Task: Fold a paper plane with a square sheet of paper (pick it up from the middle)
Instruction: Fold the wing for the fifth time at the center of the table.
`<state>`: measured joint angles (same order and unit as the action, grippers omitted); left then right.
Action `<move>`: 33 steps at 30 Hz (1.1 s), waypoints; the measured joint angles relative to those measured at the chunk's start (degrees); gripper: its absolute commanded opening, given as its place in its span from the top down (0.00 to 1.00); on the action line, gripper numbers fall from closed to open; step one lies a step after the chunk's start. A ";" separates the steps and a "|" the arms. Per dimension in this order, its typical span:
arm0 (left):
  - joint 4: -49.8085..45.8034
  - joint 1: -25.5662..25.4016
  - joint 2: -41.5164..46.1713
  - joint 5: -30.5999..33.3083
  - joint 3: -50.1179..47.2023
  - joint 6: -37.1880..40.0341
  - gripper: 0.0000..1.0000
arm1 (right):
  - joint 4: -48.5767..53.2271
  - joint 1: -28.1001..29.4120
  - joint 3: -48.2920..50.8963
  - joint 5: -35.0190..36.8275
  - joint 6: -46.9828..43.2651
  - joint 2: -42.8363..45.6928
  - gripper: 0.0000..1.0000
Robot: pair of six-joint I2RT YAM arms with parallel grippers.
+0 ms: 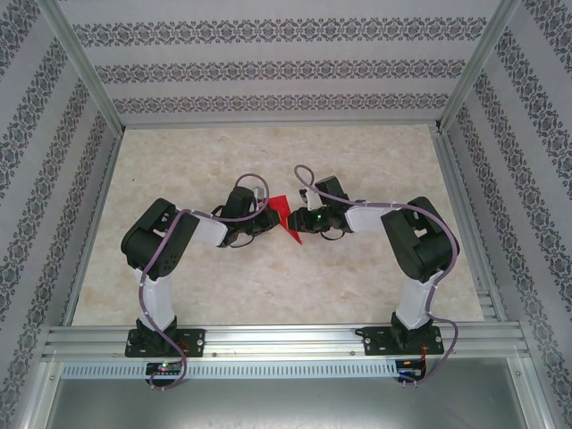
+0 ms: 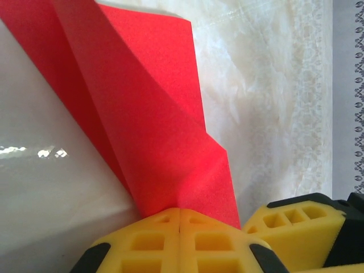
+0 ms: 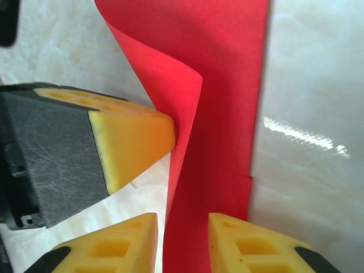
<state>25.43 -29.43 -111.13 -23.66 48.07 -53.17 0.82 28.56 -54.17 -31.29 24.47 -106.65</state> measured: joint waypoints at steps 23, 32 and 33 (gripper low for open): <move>-0.11 0.00 -0.11 0.24 0.00 -0.92 0.94 | 4.92 9.31 -2.36 21.29 -7.08 0.50 0.67; -0.13 0.02 -0.07 0.17 0.02 -0.92 0.93 | 3.48 11.08 -0.37 29.27 -8.37 2.16 0.62; -0.24 0.02 0.04 0.20 0.02 -0.90 0.93 | 3.45 11.08 -0.24 29.44 -8.41 2.27 0.62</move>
<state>25.19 -29.41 -111.09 -23.46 48.10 -54.06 4.27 39.64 -54.41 -1.85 16.05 -104.38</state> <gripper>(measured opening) 0.071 0.375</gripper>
